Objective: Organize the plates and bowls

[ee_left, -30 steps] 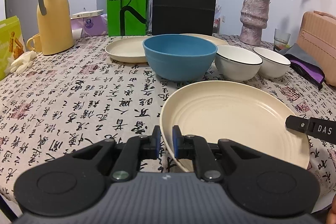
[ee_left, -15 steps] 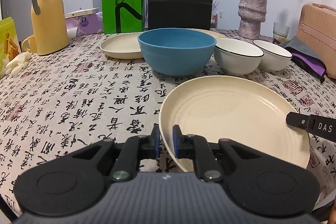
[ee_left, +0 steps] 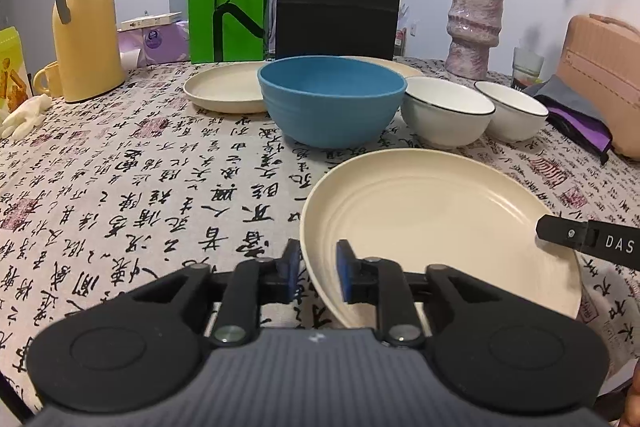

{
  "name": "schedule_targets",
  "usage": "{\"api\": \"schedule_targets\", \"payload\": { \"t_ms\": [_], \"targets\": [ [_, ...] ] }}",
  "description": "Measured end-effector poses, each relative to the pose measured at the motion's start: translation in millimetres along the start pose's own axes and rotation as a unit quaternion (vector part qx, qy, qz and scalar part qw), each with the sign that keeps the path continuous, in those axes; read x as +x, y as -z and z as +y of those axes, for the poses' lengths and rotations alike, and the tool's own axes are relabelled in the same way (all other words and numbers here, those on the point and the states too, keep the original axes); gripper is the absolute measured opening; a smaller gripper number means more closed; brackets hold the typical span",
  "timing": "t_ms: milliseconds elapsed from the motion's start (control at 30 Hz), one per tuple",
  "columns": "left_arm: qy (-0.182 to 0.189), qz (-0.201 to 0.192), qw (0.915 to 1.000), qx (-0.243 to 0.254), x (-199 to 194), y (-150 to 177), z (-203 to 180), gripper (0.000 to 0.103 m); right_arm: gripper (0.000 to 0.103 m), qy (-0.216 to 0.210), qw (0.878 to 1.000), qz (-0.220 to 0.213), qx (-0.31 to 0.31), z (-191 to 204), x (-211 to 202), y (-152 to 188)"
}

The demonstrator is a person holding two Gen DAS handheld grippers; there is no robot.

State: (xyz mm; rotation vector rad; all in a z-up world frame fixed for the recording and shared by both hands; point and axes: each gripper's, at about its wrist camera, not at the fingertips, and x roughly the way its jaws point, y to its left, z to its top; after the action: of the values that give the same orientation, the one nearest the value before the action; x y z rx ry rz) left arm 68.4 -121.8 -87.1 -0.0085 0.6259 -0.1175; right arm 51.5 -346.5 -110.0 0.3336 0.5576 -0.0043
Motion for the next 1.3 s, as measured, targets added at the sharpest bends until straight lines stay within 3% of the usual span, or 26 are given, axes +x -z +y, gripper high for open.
{"api": "schedule_targets", "payload": {
  "t_ms": [100,167,300,367,433,533,600,633,1300],
  "targets": [
    [0.001,-0.012,0.9999,0.002,-5,-2,1,0.040,0.022,-0.009,1.000,-0.010,-0.004,-1,-5,-3],
    [-0.001,-0.019,0.9998,0.006,-8,-4,0,0.046,0.042,-0.012,1.000,-0.017,-0.008,0,-9,-5],
    [0.000,-0.038,0.9992,0.009,-17,-7,2,0.061,0.064,-0.017,0.999,-0.029,-0.023,4,-15,-9],
    [0.004,-0.048,0.9987,0.013,-22,-8,3,0.070,0.083,-0.019,0.999,-0.033,-0.030,6,-17,-10],
    [0.003,-0.057,0.9982,0.016,-26,-9,4,0.078,0.091,-0.021,0.998,-0.037,-0.038,8,-20,-11],
    [0.004,-0.068,0.9974,0.021,-31,-9,6,0.089,0.093,-0.030,0.998,-0.033,-0.046,11,-22,-13],
    [0.006,-0.076,0.9968,0.024,-34,-8,8,0.103,0.099,-0.033,0.998,-0.030,-0.048,11,-23,-15],
    [0.006,-0.081,0.9964,0.024,-36,-8,9,0.103,0.103,-0.033,0.998,-0.031,-0.049,12,-24,-15],
    [0.012,-0.083,0.9965,0.003,-42,-5,37,0.103,0.103,-0.022,0.997,-0.047,-0.057,13,-36,-16]
  ]
}}
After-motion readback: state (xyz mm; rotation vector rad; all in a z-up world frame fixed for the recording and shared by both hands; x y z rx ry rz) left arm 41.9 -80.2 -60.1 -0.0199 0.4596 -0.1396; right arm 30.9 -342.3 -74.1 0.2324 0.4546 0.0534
